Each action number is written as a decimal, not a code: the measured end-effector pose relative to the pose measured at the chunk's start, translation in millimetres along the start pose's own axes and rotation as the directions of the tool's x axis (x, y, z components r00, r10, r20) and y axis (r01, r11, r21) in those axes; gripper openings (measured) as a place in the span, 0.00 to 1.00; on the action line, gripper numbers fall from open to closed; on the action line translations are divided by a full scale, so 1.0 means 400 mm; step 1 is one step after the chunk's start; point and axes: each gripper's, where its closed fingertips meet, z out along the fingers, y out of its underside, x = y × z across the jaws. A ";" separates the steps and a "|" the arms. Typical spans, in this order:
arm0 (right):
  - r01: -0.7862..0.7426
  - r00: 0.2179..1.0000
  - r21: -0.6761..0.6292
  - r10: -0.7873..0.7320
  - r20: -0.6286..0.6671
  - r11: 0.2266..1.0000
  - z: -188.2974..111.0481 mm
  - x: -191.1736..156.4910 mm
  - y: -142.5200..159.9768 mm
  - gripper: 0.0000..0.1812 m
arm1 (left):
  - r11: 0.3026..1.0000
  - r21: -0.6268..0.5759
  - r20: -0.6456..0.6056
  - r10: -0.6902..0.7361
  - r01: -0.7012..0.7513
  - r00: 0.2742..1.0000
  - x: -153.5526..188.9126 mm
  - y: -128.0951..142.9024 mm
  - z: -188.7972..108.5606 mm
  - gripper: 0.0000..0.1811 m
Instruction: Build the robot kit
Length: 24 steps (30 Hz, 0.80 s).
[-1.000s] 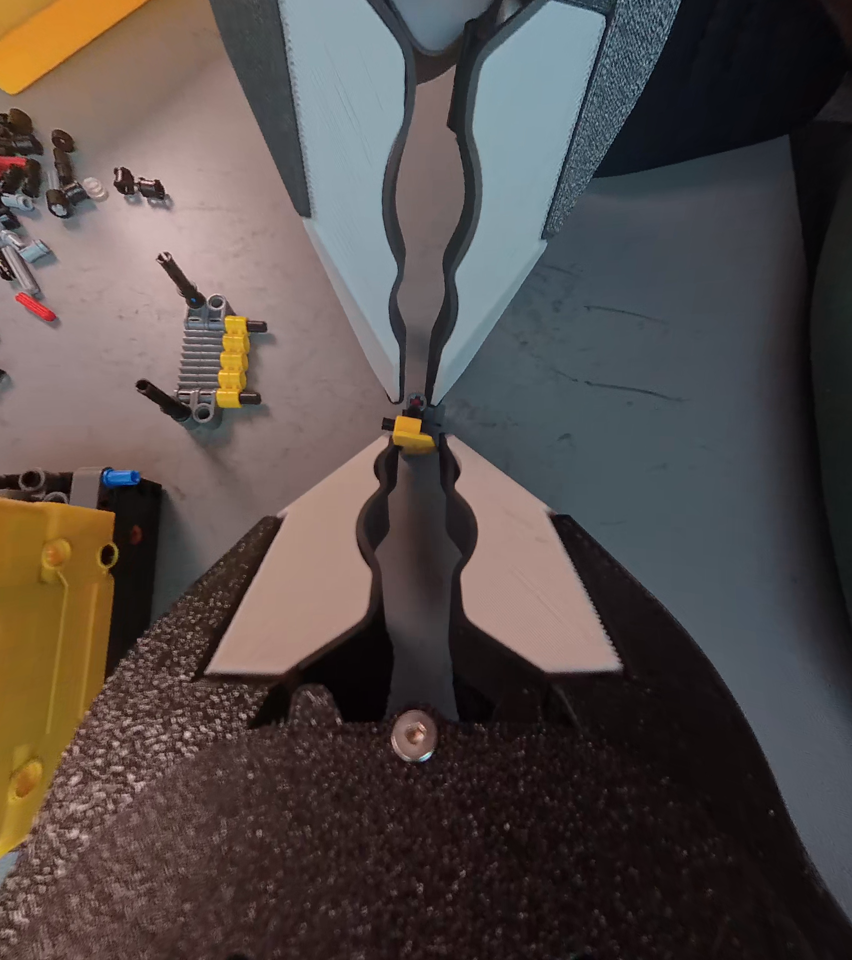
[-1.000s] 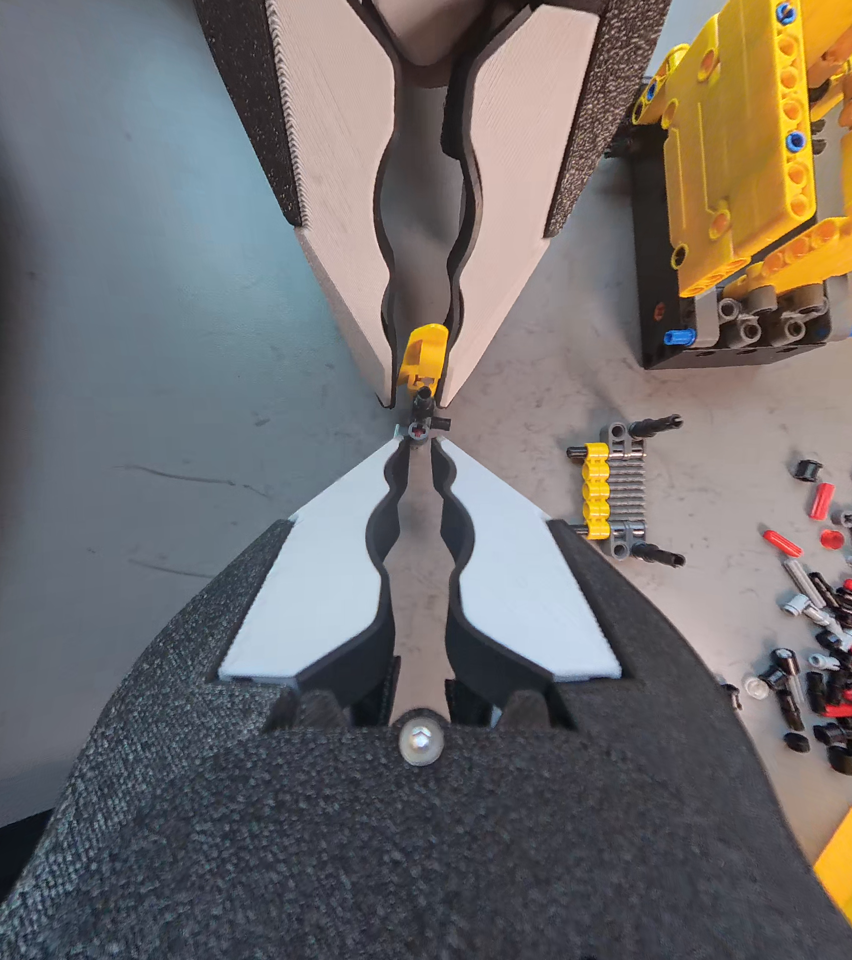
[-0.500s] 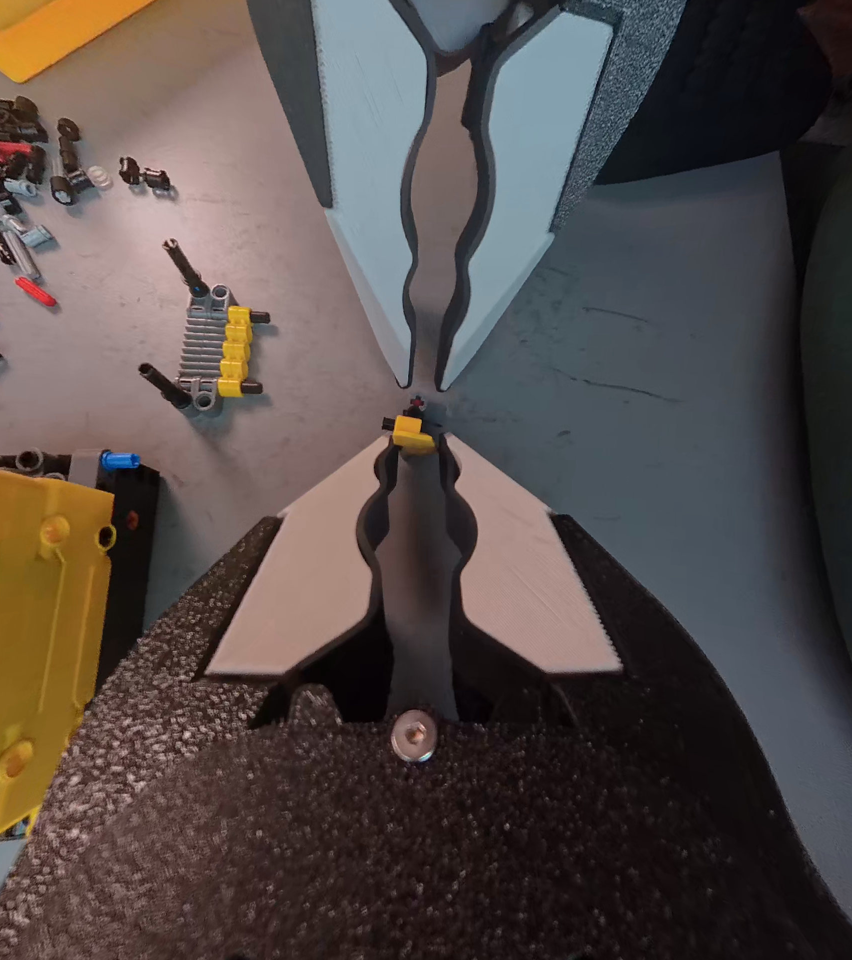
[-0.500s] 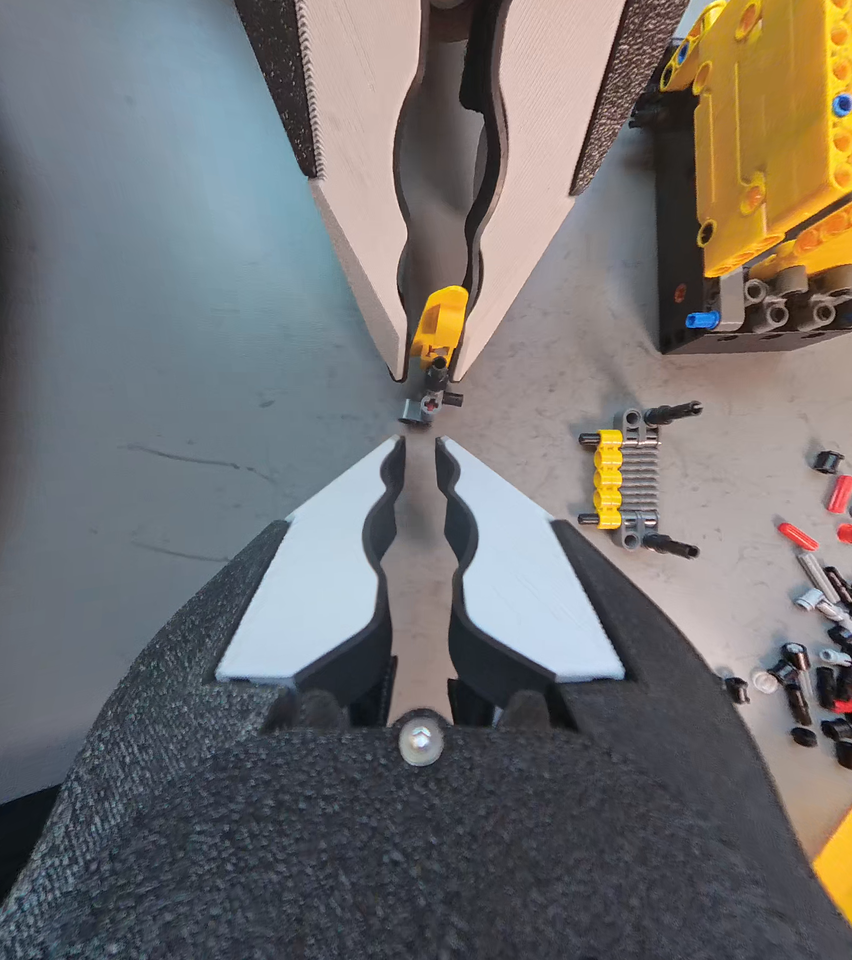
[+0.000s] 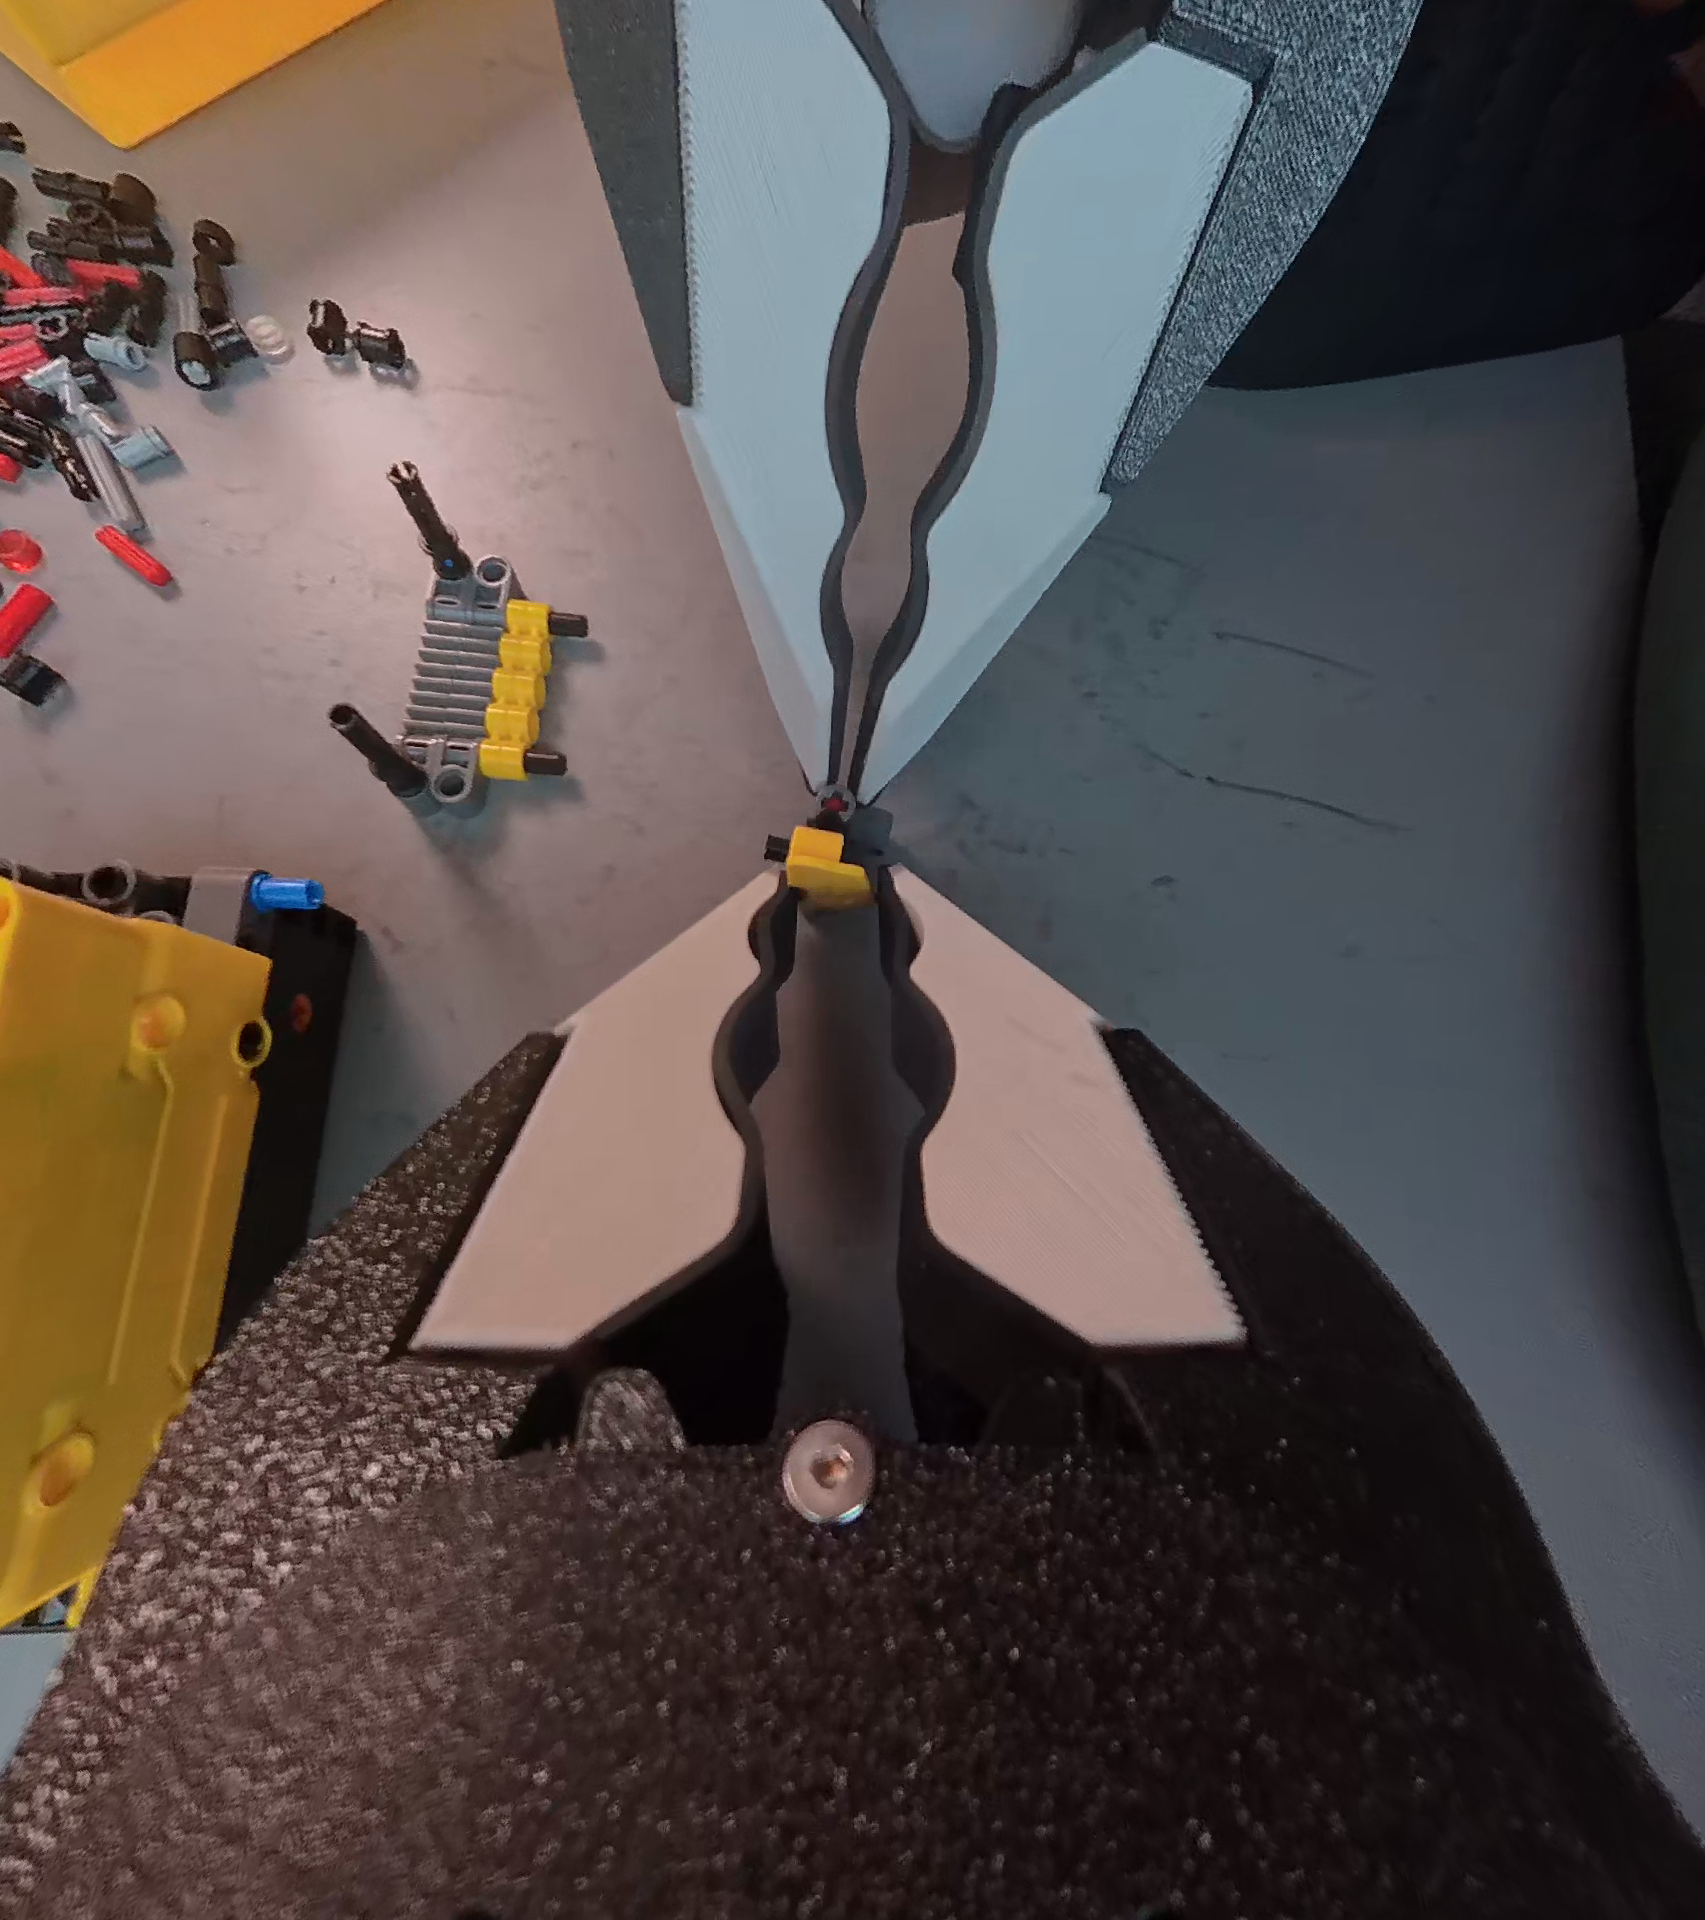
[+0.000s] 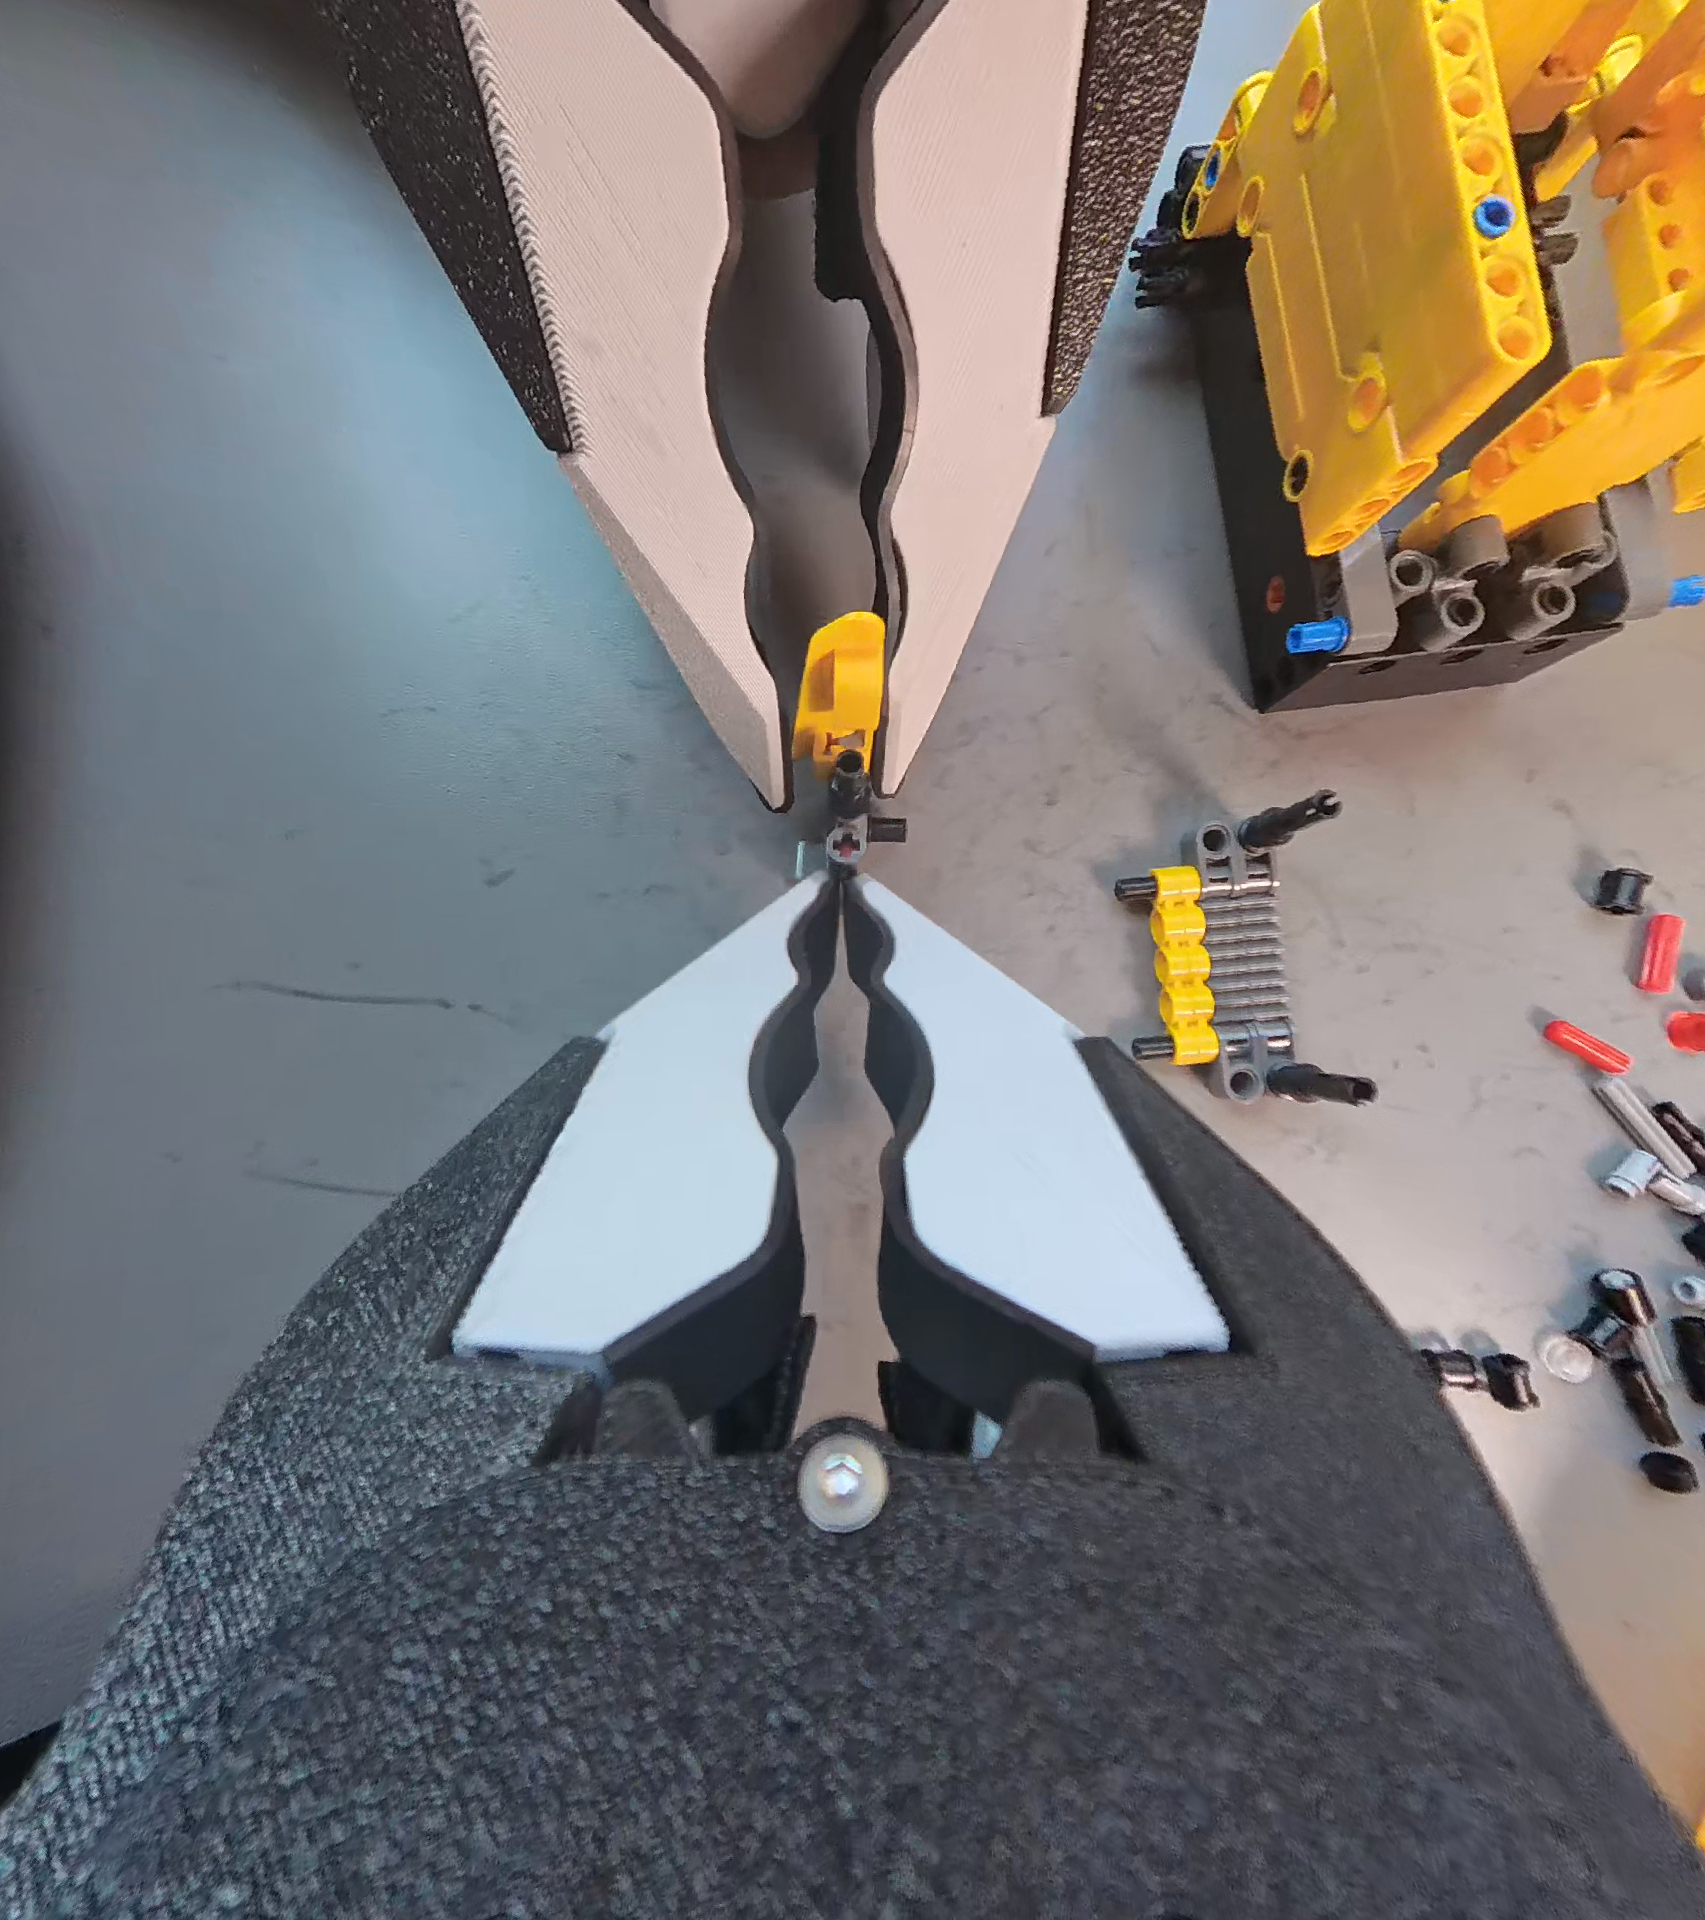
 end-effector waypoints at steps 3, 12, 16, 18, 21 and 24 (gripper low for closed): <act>0.005 1.000 -0.002 -0.005 0.006 1.000 -0.001 -0.001 0.000 0.00 | 1.000 0.002 0.014 -0.004 0.004 1.000 -0.006 0.001 -0.001 0.08; -0.049 0.999 0.019 0.049 -0.013 0.999 -0.006 0.009 -0.005 0.07 | 0.999 0.013 0.027 -0.031 0.030 0.999 -0.015 0.000 -0.001 0.08; -0.042 0.999 -0.010 0.041 -0.032 0.999 0.002 0.014 0.002 0.00 | 1.000 0.013 0.035 -0.026 0.026 0.999 -0.015 -0.001 0.000 0.08; -0.040 0.999 -0.016 0.040 -0.025 0.999 -0.003 0.010 0.002 0.02 | 1.000 0.011 0.041 -0.023 0.022 0.999 -0.015 -0.001 0.000 0.08; -0.040 0.999 -0.021 0.040 -0.022 0.999 -0.011 0.010 0.002 0.05 | 1.000 0.008 0.046 -0.016 0.016 0.999 -0.015 0.000 0.000 0.08; -0.048 0.998 -0.009 0.048 -0.030 0.999 -0.012 0.016 -0.008 0.06 | 1.000 0.010 0.044 -0.022 0.021 0.999 -0.015 0.000 0.000 0.08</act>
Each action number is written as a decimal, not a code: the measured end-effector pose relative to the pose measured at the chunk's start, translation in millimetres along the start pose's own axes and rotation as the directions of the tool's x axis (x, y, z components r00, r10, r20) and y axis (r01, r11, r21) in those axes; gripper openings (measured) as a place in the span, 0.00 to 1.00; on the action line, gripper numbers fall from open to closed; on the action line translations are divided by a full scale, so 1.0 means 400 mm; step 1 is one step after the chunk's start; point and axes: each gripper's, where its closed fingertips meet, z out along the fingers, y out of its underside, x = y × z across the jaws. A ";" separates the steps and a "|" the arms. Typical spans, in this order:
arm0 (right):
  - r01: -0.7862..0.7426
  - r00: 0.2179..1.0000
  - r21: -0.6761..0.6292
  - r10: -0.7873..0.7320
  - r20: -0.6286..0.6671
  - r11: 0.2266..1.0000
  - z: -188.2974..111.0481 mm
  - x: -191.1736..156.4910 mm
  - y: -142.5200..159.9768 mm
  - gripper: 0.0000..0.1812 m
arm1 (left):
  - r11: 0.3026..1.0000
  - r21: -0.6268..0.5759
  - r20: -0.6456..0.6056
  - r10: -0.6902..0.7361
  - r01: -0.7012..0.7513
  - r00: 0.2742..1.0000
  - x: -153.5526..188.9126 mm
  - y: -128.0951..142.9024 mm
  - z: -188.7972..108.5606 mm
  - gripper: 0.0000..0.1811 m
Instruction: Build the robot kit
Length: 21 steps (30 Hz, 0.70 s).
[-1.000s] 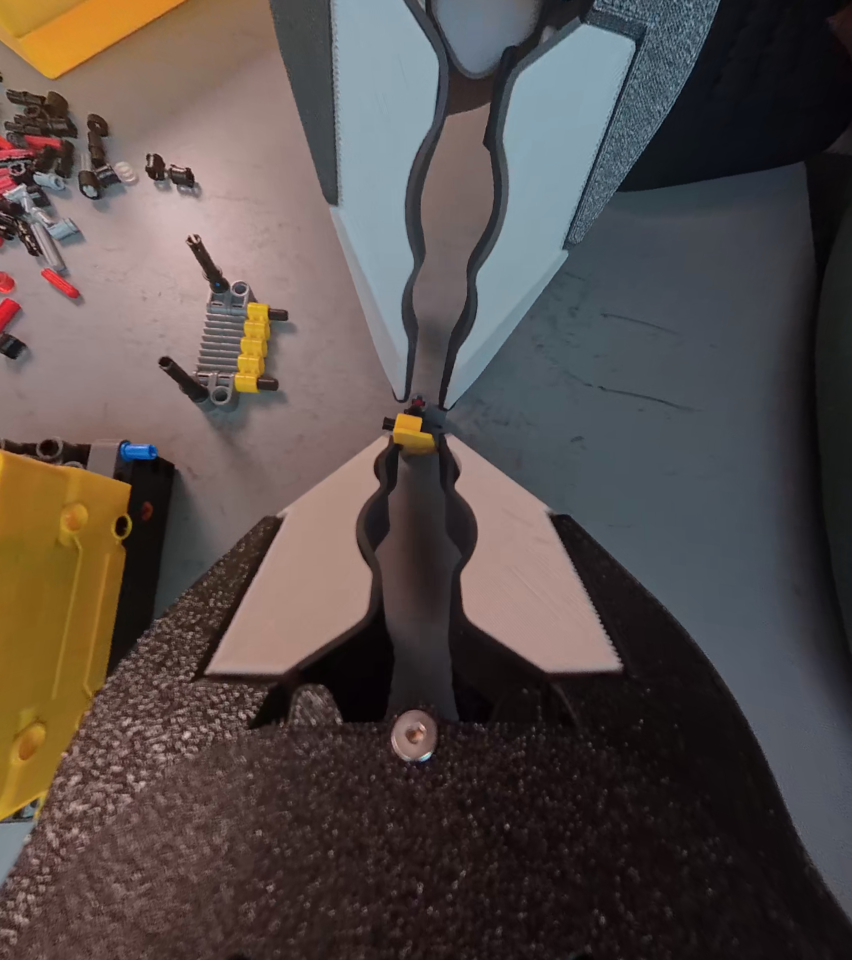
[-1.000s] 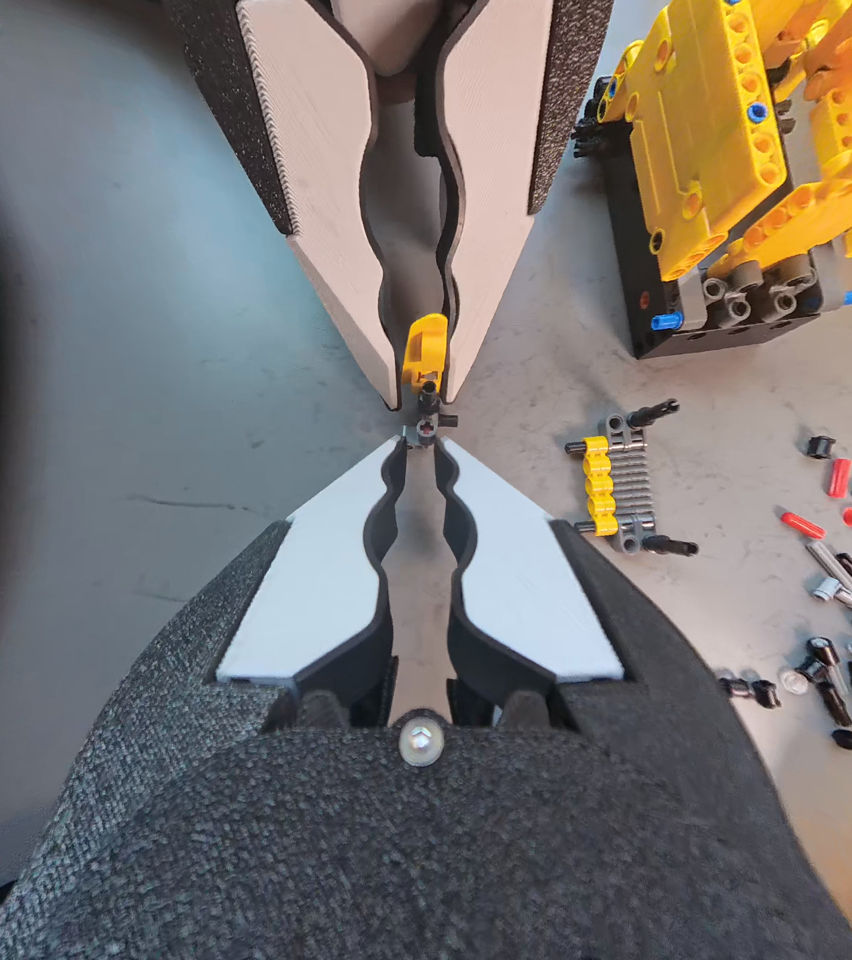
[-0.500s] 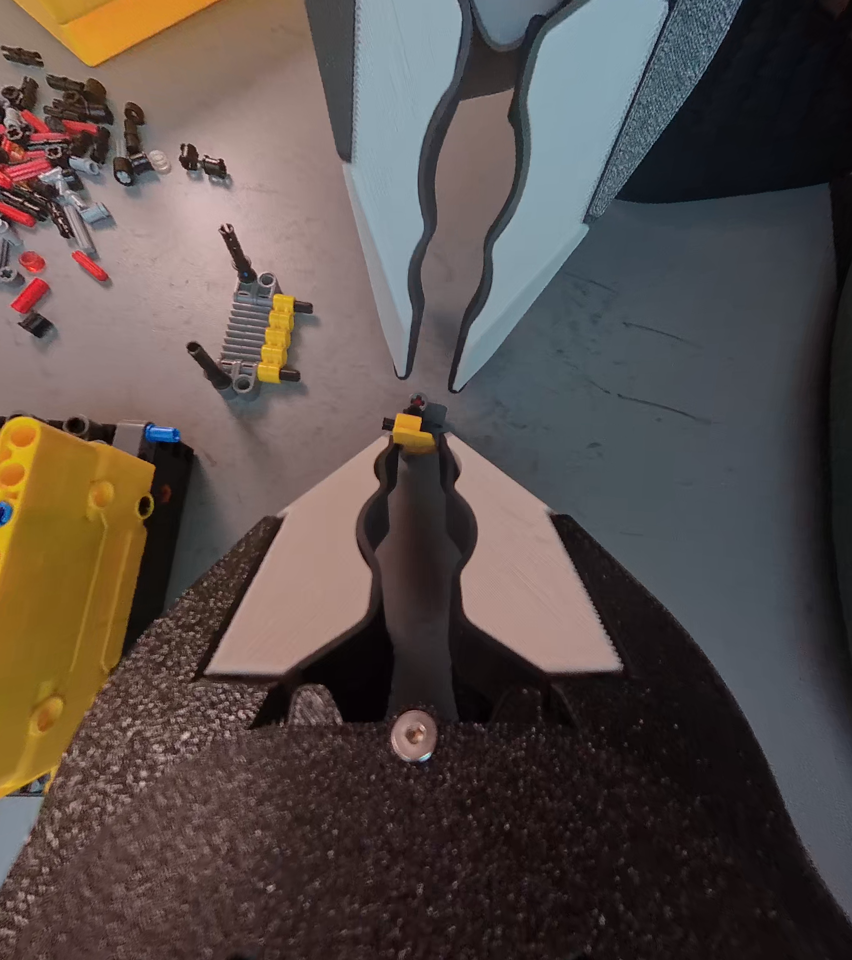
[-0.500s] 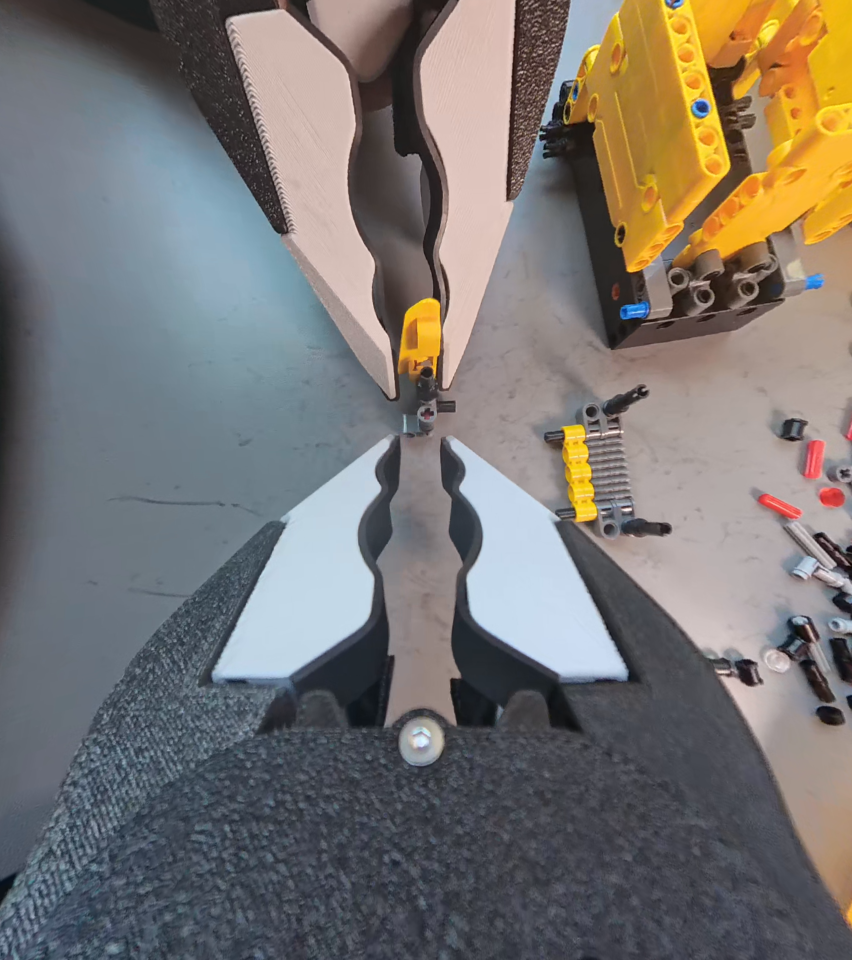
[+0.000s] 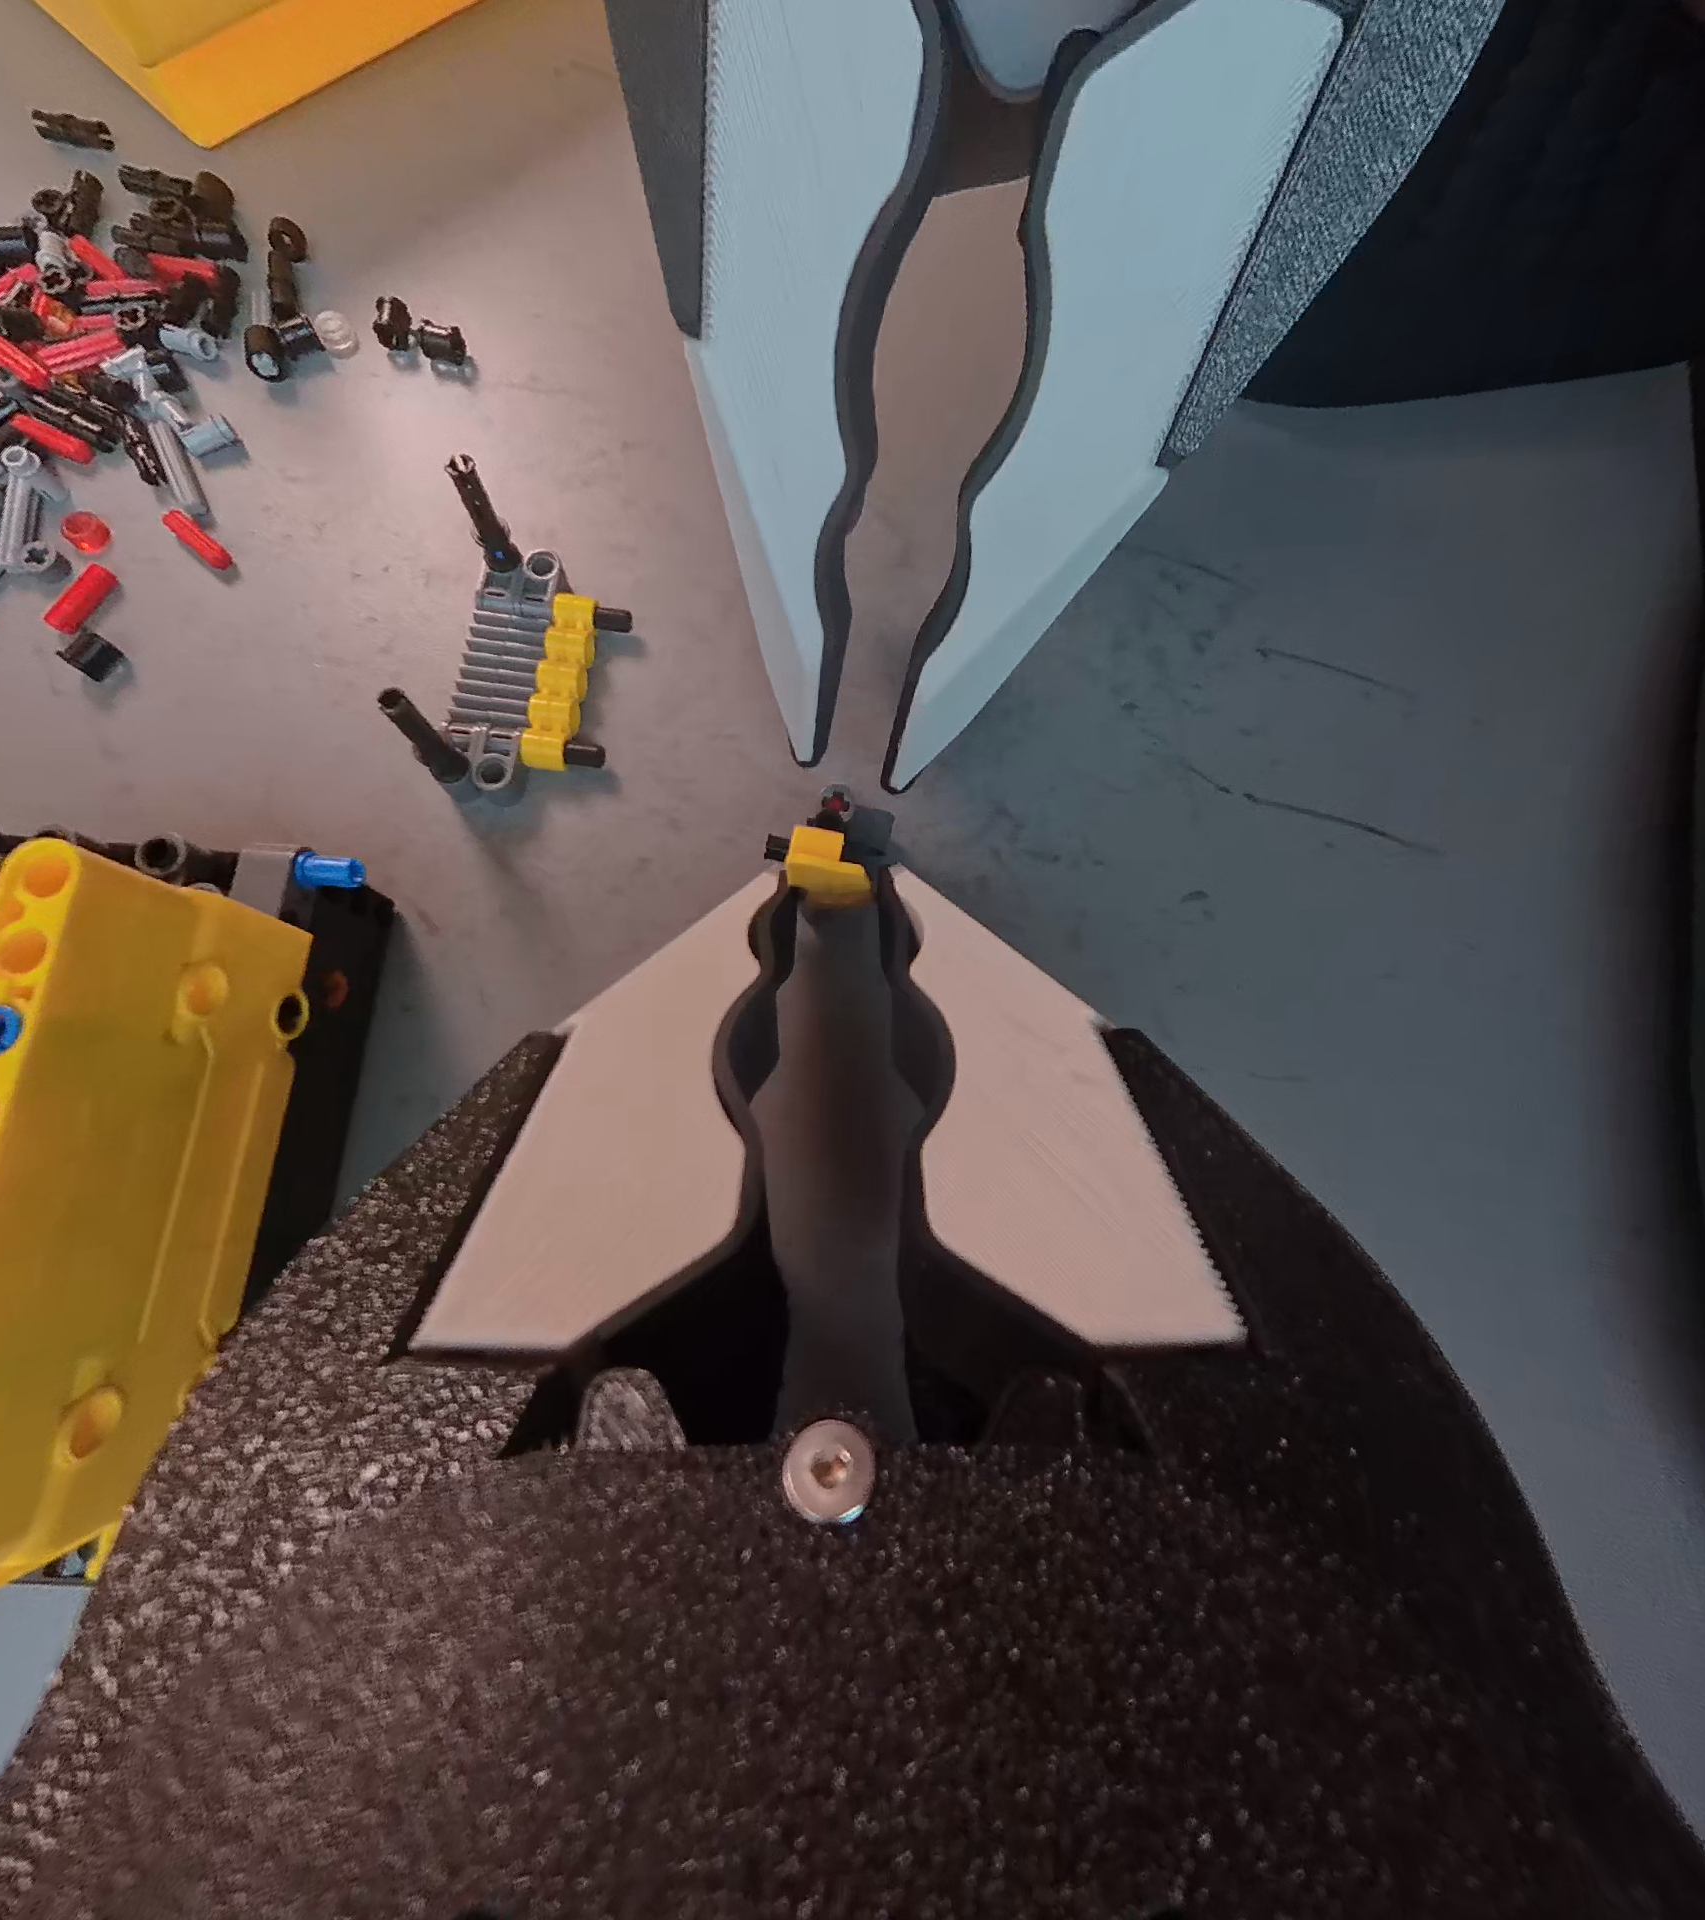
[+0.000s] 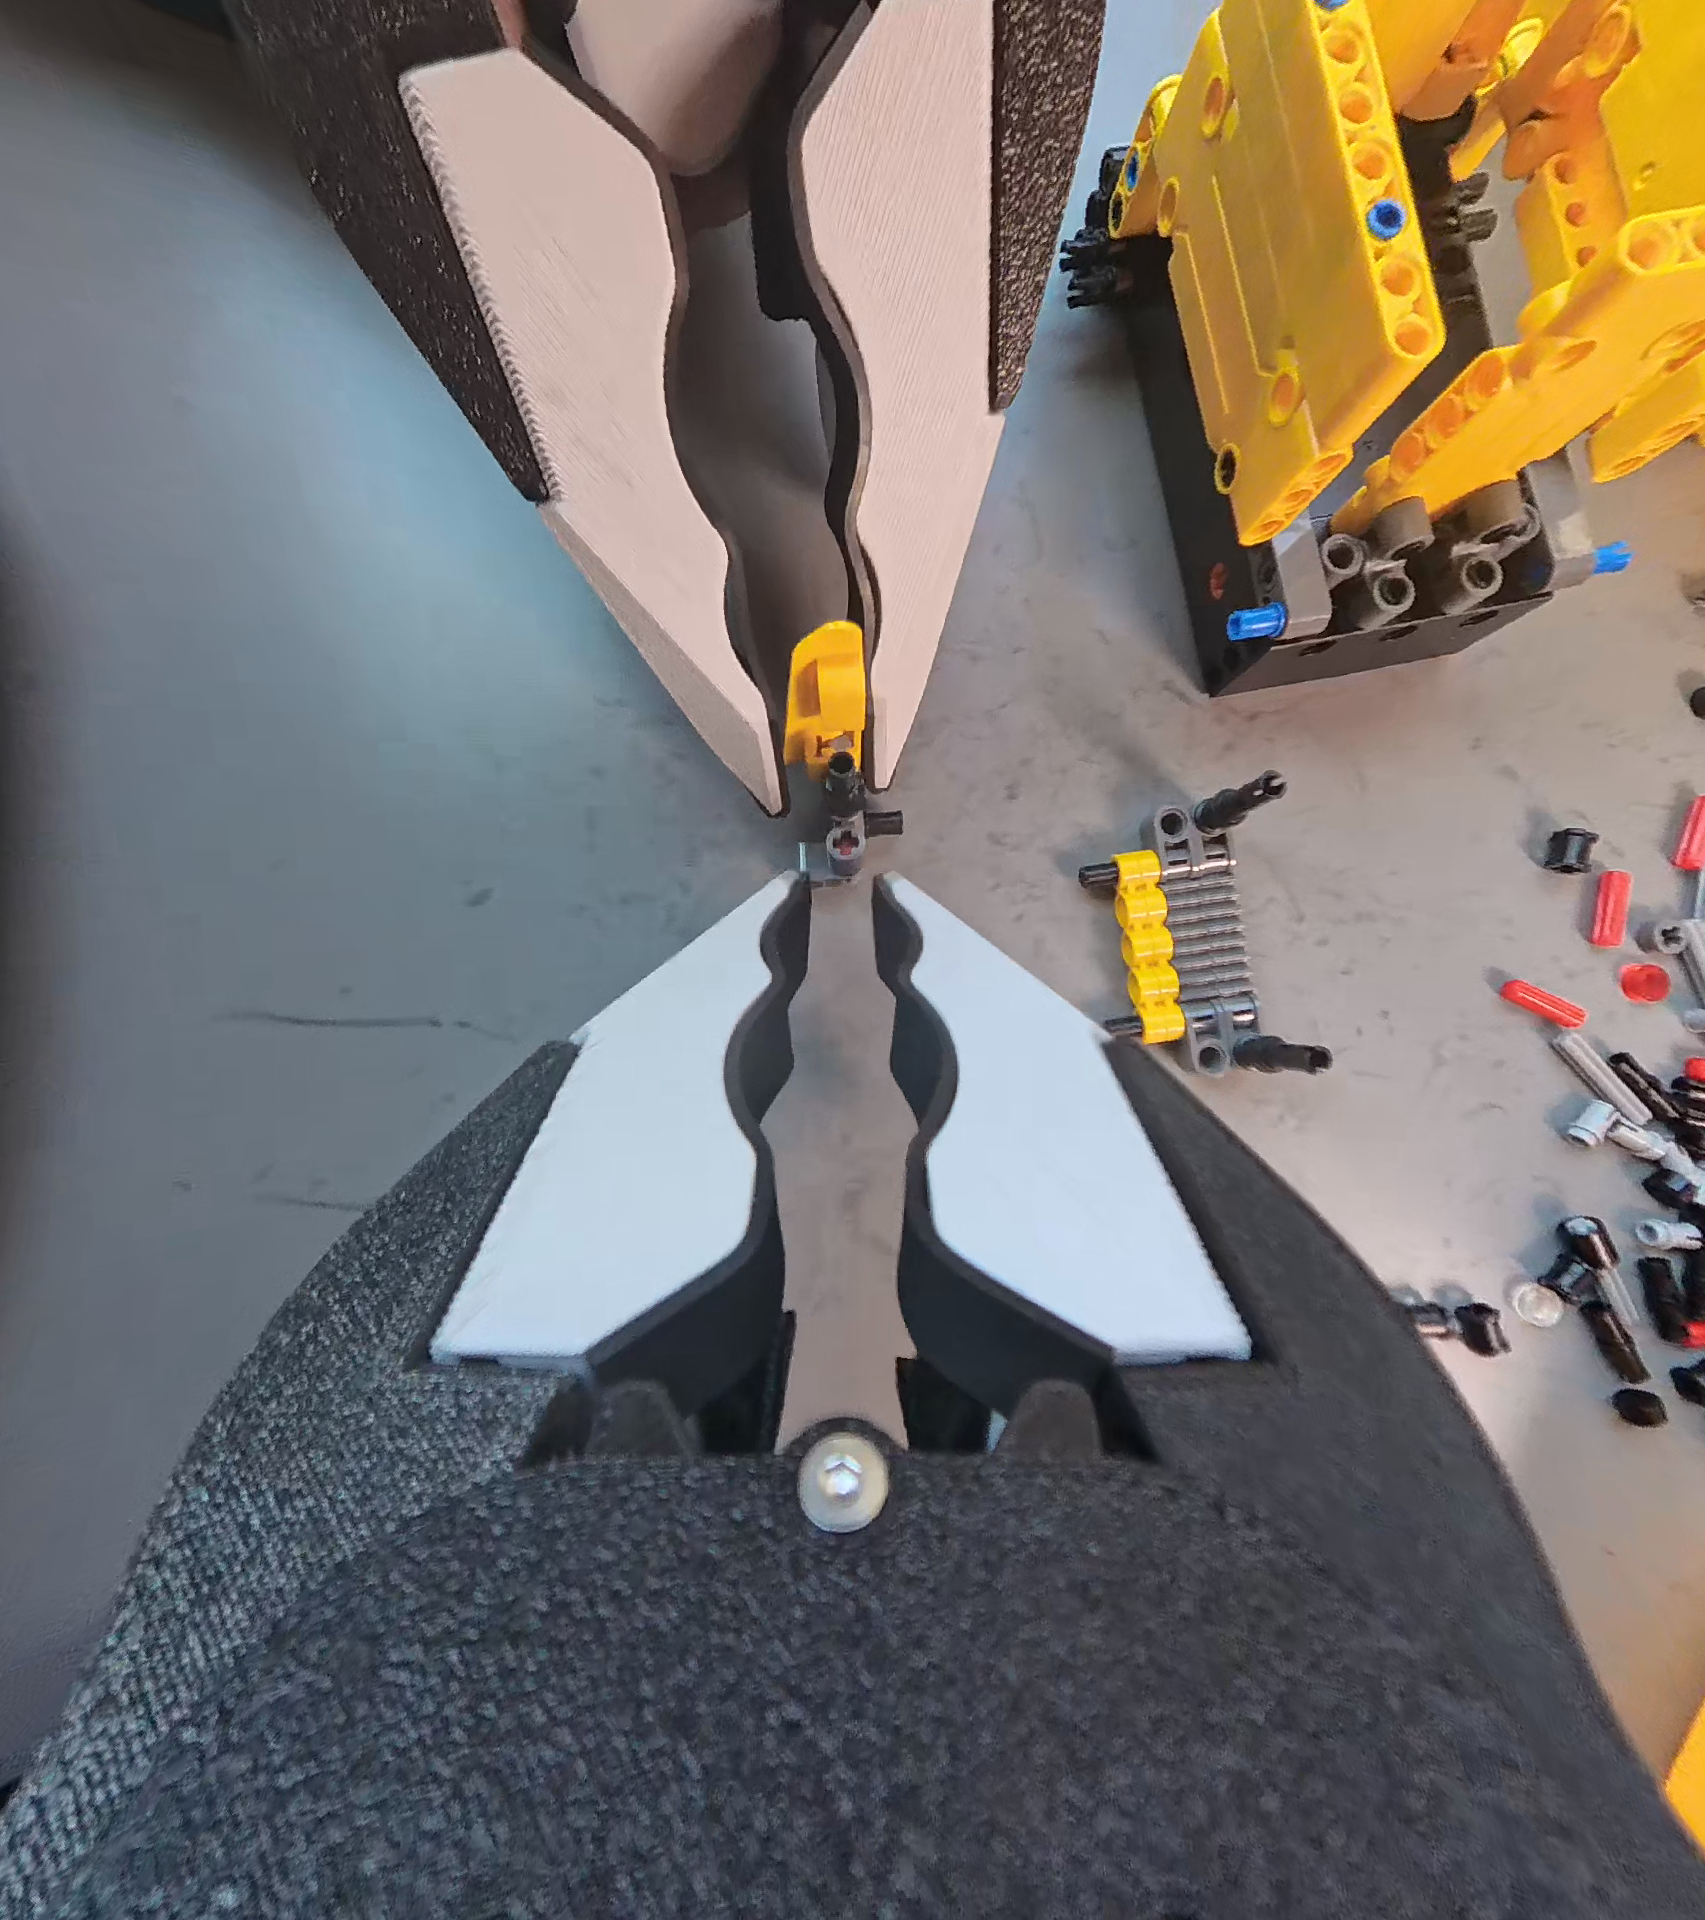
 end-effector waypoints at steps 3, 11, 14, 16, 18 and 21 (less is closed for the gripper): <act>0.001 1.000 0.016 -0.001 0.005 1.000 0.003 0.002 -0.017 0.06 | 1.000 0.000 0.004 0.001 -0.001 1.000 -0.001 -0.001 0.001 0.08; 0.032 0.997 -0.076 -0.026 0.071 0.997 0.013 0.006 -0.005 0.03 | 1.000 0.024 -0.001 0.007 -0.007 1.000 -0.003 -0.013 0.000 0.08; 0.007 0.994 -0.072 0.001 0.110 0.997 0.015 0.007 -0.007 0.03 | 0.999 0.029 0.008 0.027 -0.028 1.000 -0.012 -0.014 0.000 0.12; 0.007 0.993 -0.083 0.003 0.122 0.997 0.016 0.008 -0.007 0.03 | 0.998 0.040 0.007 0.045 -0.046 0.999 -0.013 -0.021 -0.002 0.13; 0.006 0.991 -0.094 0.006 0.134 0.996 0.016 0.009 -0.006 0.03 | 0.997 0.048 0.003 0.056 -0.056 0.998 -0.015 -0.026 -0.003 0.12; 0.004 0.989 -0.094 0.010 0.148 0.996 0.014 0.007 -0.002 0.03 | 0.997 0.034 -0.020 0.069 -0.068 0.997 -0.009 -0.027 0.007 0.09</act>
